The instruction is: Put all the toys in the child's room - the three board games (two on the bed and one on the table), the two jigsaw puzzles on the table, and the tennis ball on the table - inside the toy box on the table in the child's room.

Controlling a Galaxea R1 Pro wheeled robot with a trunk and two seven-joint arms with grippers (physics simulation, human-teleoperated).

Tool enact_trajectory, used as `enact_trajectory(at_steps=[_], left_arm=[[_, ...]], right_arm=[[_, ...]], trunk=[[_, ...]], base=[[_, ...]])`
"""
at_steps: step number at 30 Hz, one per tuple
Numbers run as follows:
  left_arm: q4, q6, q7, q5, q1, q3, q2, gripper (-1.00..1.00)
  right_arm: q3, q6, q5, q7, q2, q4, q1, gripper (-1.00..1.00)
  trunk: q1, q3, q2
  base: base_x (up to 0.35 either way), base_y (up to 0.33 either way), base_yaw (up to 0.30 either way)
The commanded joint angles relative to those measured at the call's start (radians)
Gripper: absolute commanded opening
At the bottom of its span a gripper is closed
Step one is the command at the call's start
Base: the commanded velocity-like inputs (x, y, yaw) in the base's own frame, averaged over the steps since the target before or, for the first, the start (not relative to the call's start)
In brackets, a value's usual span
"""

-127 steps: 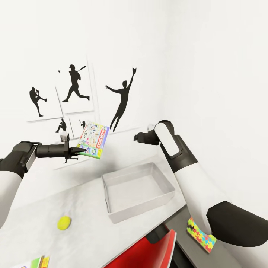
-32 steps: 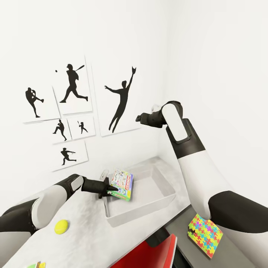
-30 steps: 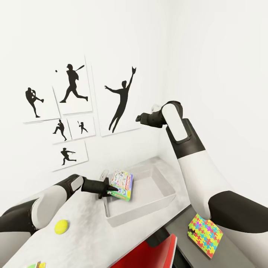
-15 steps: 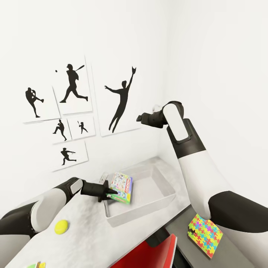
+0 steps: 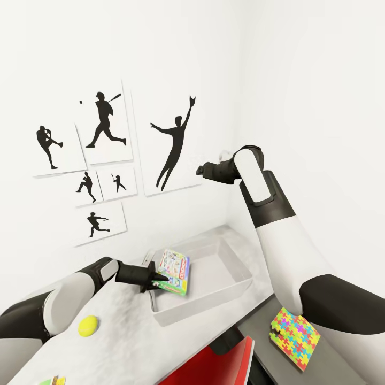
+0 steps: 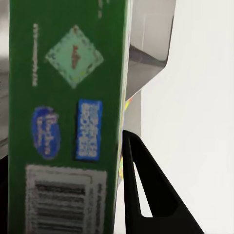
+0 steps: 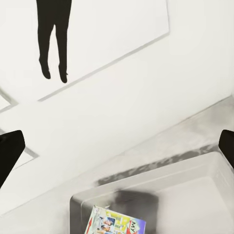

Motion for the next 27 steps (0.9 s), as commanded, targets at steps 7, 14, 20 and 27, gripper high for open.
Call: enact_trajectory(at_steps=[7,14,20,27], left_arm=[[0.000,0.001,0.017,0.006,0.001,-0.002,0.000,-1.00],[-0.002,-0.002,0.034,0.005,0.000,-0.002,-0.003,-1.00],[-0.008,-0.004,0.050,0.004,0.000,-0.002,-0.004,-1.00],[-0.011,-0.004,0.052,0.003,0.000,-0.002,-0.001,-1.00]], right_arm=[[0.001,0.001,-0.009,-0.011,0.000,-0.002,-0.001,1.00],[0.001,0.001,-0.009,-0.010,0.000,-0.003,-0.001,1.00],[0.001,0.002,-0.009,-0.010,0.000,-0.003,-0.002,1.00],[0.001,0.002,-0.009,-0.011,0.000,-0.006,-0.001,1.00]], trunk=[[0.001,-0.002,-0.002],[0.001,-0.002,-0.002],[0.001,-0.002,-0.002],[0.001,-0.002,-0.002]], base=[[0.000,0.000,0.000],[0.000,0.000,0.000],[0.000,0.000,0.000],[0.000,0.000,0.000]])
